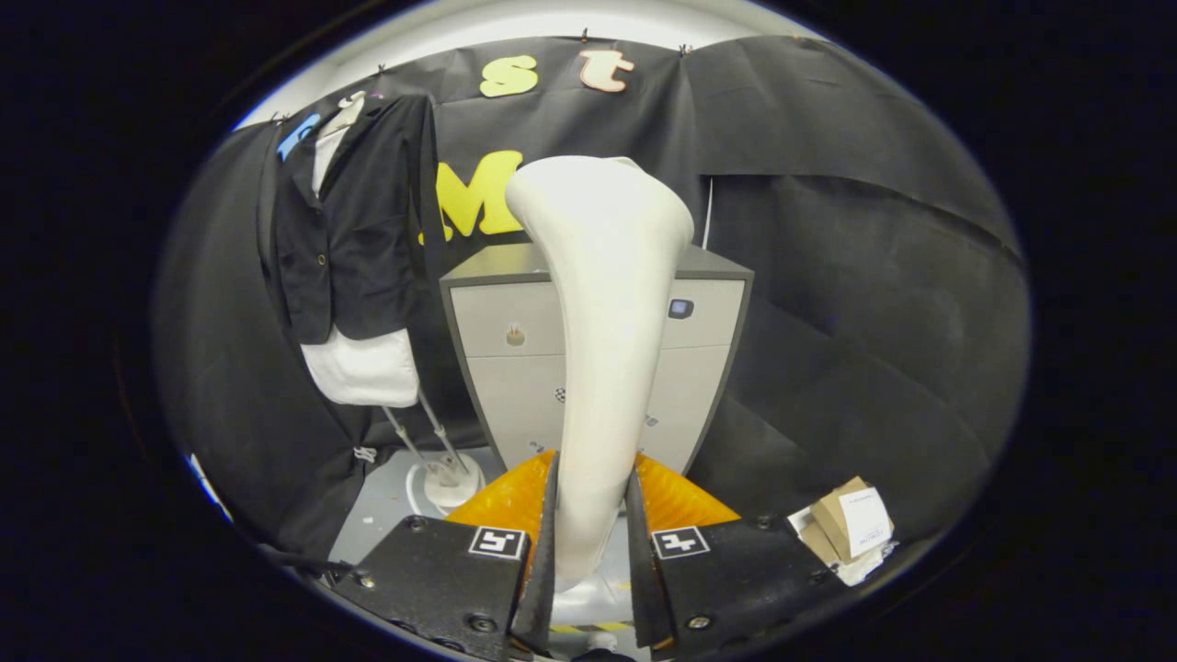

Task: Iron the clothes twice with a garment steamer, once on the left side and once on the right side.

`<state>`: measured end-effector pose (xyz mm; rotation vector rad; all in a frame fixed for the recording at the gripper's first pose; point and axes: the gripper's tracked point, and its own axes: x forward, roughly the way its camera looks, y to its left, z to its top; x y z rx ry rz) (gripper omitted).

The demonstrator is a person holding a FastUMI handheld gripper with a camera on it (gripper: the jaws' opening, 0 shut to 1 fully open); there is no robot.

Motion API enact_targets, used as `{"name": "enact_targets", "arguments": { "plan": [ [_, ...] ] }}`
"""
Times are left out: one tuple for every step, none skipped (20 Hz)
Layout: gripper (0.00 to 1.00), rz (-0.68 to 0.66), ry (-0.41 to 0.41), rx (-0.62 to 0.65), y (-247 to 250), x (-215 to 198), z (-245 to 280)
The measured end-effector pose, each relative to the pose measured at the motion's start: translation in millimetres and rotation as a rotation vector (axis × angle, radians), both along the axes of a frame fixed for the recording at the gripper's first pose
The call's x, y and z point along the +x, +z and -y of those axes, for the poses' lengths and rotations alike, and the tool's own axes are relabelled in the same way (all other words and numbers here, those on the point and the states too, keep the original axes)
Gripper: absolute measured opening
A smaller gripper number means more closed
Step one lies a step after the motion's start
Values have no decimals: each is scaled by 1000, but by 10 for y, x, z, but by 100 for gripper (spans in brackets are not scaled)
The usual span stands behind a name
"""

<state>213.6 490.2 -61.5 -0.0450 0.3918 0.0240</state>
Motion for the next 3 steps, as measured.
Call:
{"name": "enact_targets", "arguments": {
  "plan": [
    [37,1,2,0,5,-1,-17],
    [37,2,3,0,3,-11,-20],
    [37,2,6,-3,10,-20,-34]
  ]
}}
